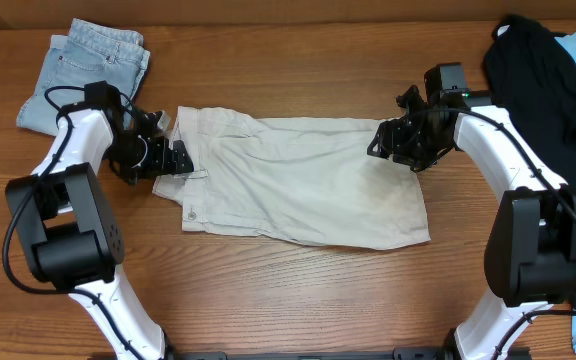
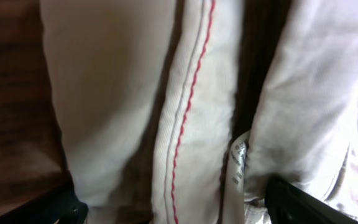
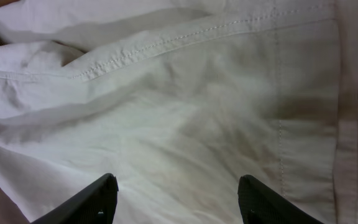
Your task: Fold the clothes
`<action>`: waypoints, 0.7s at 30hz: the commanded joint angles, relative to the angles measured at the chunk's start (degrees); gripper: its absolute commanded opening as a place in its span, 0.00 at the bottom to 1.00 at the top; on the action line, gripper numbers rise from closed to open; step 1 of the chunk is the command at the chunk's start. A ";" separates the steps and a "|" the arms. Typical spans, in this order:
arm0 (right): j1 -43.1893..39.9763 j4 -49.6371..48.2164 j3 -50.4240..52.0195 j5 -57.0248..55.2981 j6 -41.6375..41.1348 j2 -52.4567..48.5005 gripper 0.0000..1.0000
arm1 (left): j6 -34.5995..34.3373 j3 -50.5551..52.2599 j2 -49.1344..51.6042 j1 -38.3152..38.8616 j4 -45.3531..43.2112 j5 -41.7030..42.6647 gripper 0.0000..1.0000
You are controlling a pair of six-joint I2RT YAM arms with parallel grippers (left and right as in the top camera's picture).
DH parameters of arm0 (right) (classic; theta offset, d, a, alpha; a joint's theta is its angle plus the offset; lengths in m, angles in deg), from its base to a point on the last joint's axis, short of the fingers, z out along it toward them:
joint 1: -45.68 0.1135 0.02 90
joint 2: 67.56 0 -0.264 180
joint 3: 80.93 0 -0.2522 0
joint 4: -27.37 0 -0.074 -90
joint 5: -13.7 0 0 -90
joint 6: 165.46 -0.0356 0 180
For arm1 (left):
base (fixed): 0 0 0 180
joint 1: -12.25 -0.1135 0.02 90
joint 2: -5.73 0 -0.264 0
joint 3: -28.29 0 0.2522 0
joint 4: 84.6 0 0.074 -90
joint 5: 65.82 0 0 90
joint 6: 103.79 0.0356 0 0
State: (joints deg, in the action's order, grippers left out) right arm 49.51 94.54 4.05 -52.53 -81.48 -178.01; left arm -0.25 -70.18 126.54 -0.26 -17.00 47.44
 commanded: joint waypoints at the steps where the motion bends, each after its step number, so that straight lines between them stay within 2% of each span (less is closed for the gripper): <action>1: -0.09 -0.15 0.20 0.31 0.02 -0.55 0.66 | -0.46 6.43 3.58 0.57 -4.70 5.31 0.88; 5: -0.09 -0.20 0.20 0.35 0.00 -0.55 0.65 | -0.46 10.19 3.58 1.40 -8.07 15.69 0.83; 7: -0.07 -0.26 0.20 0.35 0.00 -0.55 0.65 | -0.46 12.07 3.58 2.62 -9.64 19.10 0.78; 11: -0.02 -0.44 0.20 0.37 0.00 -0.55 0.64 | -0.48 14.93 3.58 5.97 -11.52 21.84 0.59; 13: -0.02 -0.46 0.20 0.35 0.00 -0.55 0.63 | -0.48 15.32 3.58 7.72 -11.65 21.79 0.45; 17: -0.02 -0.61 0.20 0.37 0.00 -0.55 0.62 | -1.95 14.93 3.58 9.97 -12.37 21.79 0.04; 21: -0.02 -0.59 0.20 0.37 0.02 -0.55 0.61 | -6.54 12.87 3.56 9.55 -11.89 21.86 0.04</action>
State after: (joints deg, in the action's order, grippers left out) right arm 49.51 94.24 4.05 -52.56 -81.48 -178.01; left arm -3.25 -57.06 127.51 9.55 -29.02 73.08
